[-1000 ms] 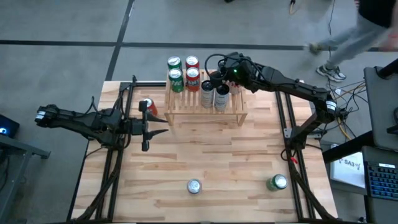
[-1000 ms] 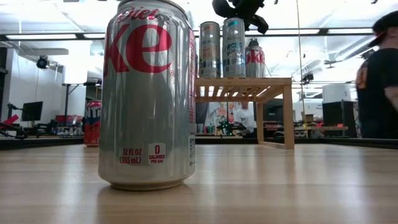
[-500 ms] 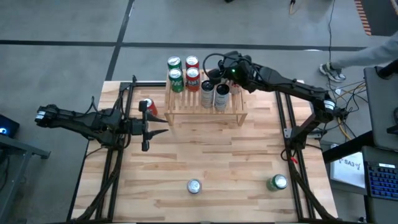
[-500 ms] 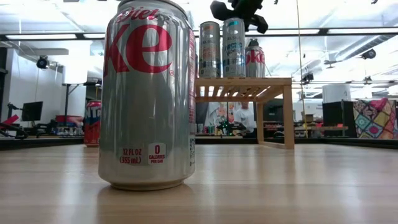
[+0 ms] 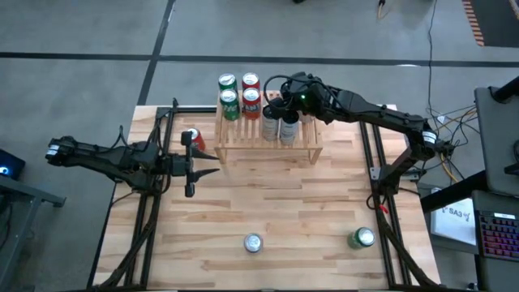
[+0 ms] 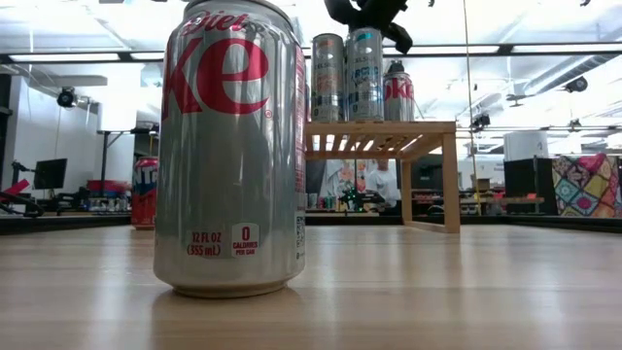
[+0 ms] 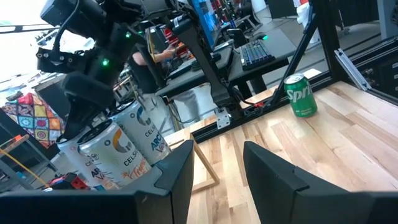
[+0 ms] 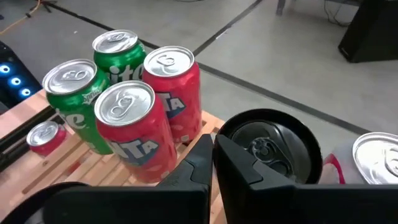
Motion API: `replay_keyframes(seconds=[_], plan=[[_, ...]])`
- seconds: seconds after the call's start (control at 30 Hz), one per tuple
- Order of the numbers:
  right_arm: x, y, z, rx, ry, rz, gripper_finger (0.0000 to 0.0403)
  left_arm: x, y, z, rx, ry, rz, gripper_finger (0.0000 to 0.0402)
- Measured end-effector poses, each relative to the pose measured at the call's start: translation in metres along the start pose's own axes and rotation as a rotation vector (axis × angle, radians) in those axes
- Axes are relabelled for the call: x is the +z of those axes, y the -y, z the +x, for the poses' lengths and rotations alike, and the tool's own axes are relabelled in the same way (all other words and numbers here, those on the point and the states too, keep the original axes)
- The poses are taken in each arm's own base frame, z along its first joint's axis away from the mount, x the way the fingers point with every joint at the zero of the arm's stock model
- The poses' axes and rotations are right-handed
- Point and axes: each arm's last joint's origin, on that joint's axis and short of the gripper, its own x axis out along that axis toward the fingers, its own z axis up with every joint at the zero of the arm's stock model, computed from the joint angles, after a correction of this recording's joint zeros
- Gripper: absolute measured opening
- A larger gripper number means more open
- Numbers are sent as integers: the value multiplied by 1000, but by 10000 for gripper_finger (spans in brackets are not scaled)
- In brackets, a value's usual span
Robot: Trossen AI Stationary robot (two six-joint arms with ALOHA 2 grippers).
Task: Place canned beverage on shelf
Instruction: Adjust the soda cans on the shelf
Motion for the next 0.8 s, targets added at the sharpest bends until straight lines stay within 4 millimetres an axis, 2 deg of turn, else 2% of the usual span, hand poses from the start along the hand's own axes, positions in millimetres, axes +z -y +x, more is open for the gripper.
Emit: replay_keyframes(seconds=[0.47,0.8], plan=[[1,2,-2,-12,0,-12,9,0,0,0,0,0,0,125],[13,7,-3,-9,61,-29,9,0,0,0,0,0,0,125]])
